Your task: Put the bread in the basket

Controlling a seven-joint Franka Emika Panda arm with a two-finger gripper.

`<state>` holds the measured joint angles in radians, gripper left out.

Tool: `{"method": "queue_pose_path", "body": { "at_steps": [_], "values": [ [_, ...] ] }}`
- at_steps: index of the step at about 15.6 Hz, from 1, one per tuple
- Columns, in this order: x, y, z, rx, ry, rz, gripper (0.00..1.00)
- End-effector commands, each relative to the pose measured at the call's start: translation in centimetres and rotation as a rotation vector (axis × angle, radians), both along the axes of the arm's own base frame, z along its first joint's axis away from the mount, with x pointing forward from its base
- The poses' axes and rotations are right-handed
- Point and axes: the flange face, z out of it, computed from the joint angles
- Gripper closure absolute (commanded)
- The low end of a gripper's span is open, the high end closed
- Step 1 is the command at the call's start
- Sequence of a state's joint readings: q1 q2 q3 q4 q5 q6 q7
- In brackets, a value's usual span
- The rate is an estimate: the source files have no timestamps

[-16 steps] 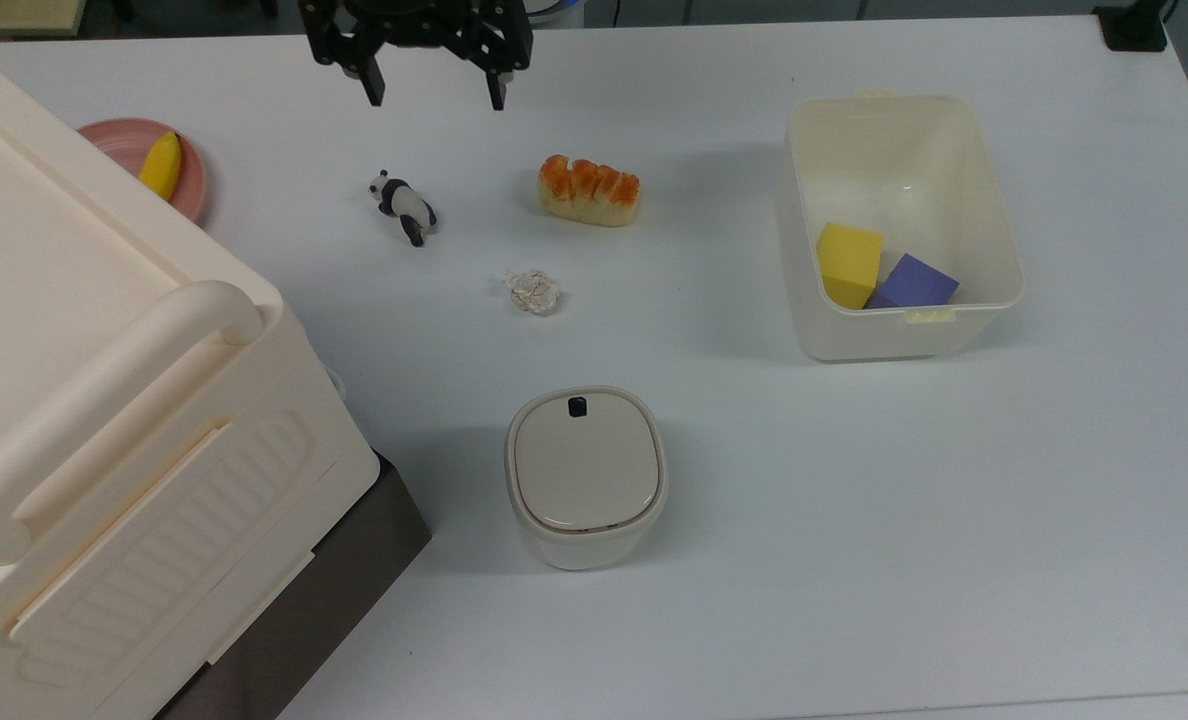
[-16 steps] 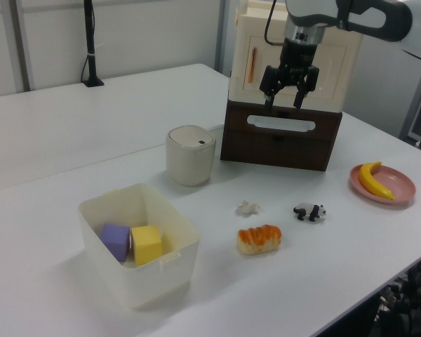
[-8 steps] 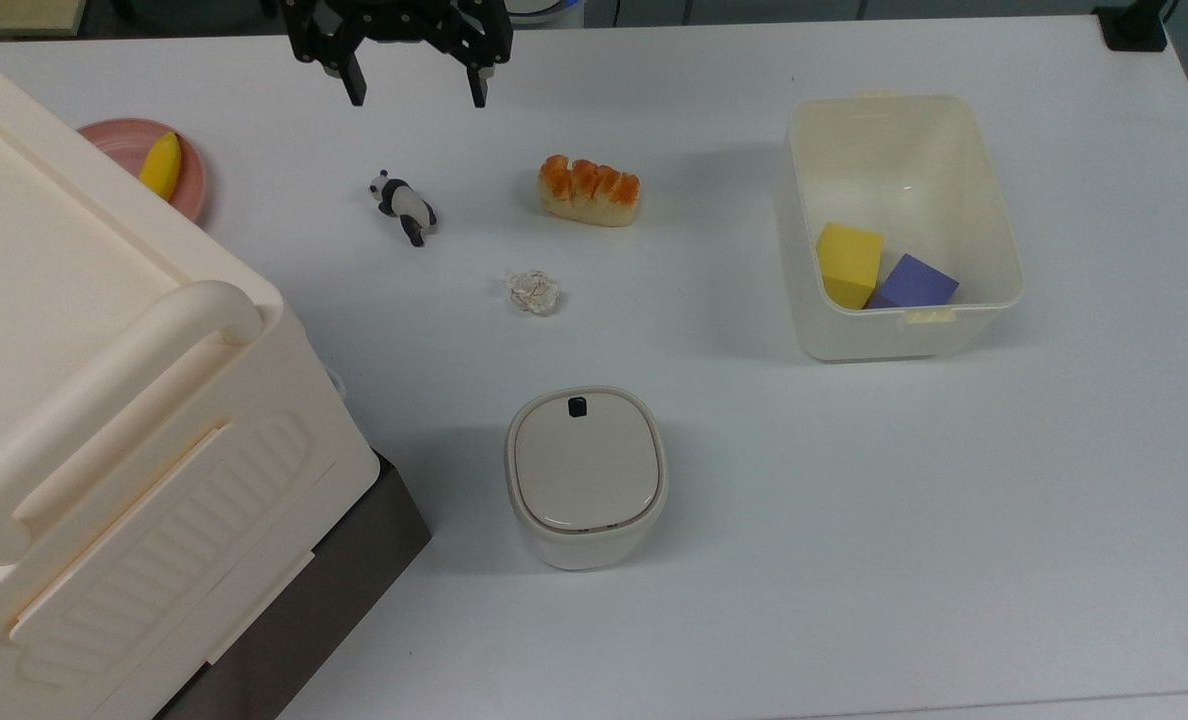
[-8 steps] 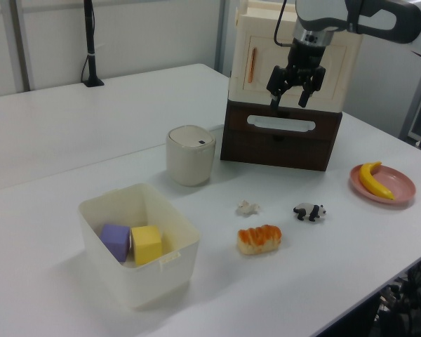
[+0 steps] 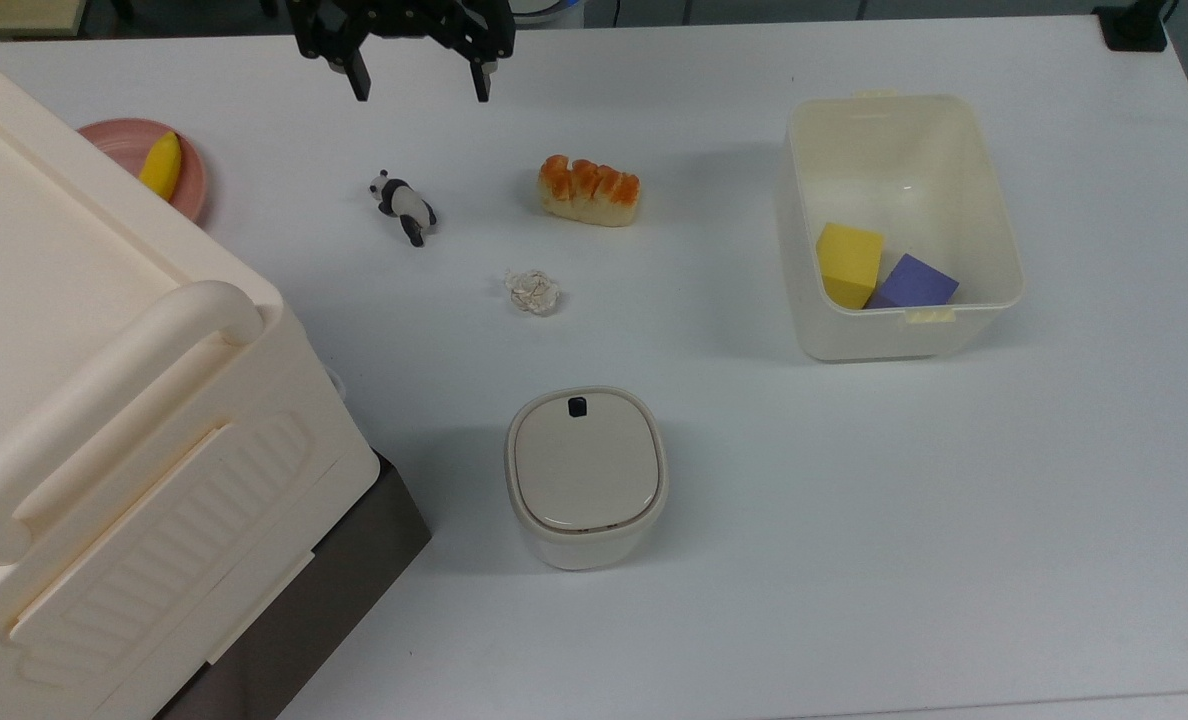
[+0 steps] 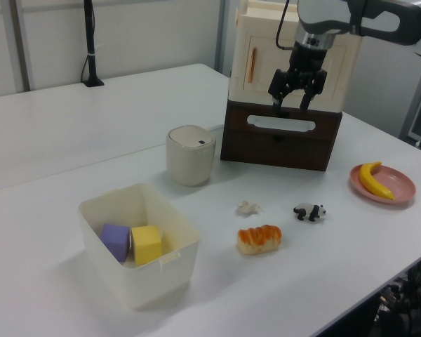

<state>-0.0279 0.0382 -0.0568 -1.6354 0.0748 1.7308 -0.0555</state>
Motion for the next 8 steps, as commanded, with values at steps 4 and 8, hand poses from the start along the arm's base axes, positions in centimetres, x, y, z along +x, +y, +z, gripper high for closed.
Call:
{"method": "queue_pose_path", "body": {
  "at_steps": [4, 8],
  "values": [
    [-3.5, 3.2, -4.2, -0.017, -0.041, 0.143, 0.0],
    [-4.5, 4.8, -7.1, -0.014, 0.009, 0.19, 0.0]
  ]
}}
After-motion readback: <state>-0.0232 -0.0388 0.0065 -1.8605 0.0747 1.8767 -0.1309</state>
